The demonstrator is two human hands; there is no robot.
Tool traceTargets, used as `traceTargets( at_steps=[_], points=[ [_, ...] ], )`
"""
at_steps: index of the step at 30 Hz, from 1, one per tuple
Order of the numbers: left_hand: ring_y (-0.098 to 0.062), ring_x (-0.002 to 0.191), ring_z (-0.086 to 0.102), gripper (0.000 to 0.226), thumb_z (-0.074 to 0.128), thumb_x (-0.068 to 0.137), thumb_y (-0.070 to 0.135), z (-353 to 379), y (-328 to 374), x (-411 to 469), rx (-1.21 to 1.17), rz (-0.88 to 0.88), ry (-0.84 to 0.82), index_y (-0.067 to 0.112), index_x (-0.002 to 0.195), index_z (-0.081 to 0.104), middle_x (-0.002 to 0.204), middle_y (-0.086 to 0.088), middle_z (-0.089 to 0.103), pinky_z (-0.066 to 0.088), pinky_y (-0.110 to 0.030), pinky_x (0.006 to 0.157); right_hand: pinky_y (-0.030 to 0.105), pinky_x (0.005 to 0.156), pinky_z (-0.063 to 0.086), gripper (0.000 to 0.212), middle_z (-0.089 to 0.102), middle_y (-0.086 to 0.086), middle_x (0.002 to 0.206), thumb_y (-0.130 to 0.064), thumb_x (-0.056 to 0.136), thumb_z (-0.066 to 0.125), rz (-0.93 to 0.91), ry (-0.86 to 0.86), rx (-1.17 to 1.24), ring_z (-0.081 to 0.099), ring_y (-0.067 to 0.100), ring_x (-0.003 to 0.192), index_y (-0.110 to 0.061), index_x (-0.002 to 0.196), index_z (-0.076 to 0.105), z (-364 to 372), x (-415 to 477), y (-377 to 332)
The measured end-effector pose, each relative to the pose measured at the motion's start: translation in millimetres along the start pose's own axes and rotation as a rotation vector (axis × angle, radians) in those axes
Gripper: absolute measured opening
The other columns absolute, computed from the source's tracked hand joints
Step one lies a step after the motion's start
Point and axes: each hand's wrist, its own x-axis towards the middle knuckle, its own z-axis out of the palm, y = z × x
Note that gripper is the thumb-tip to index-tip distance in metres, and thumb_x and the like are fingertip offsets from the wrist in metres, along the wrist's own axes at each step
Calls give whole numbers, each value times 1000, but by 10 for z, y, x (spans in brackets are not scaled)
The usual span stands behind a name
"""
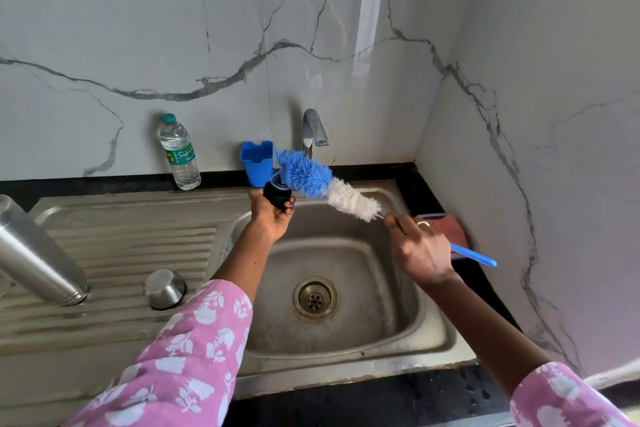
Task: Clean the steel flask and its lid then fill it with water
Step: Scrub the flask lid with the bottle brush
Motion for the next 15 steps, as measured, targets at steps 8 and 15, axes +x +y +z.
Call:
traceTargets(
  at_steps=[8, 15],
  points=[
    [-12, 55, 45, 41, 28, 97, 39, 52, -102, -68, 121, -4, -31, 9, 87, 53, 72, -8, 53, 35, -16, 38, 22, 32, 31, 33, 56, 4, 62, -7, 69, 44, 8, -34, -21, 51, 23, 41, -6, 86, 72, -6, 67, -15],
    [-13, 49, 48, 41, 26, 96, 38, 9, -2, -39, 4, -6, 5, 8, 88, 53, 73, -9, 52, 36, -17, 36, 23, 33, 30, 28, 55, 3, 62, -9, 71, 48, 3, -20, -1, 50, 23, 41, -6, 86, 72, -48, -39, 14]
  ],
)
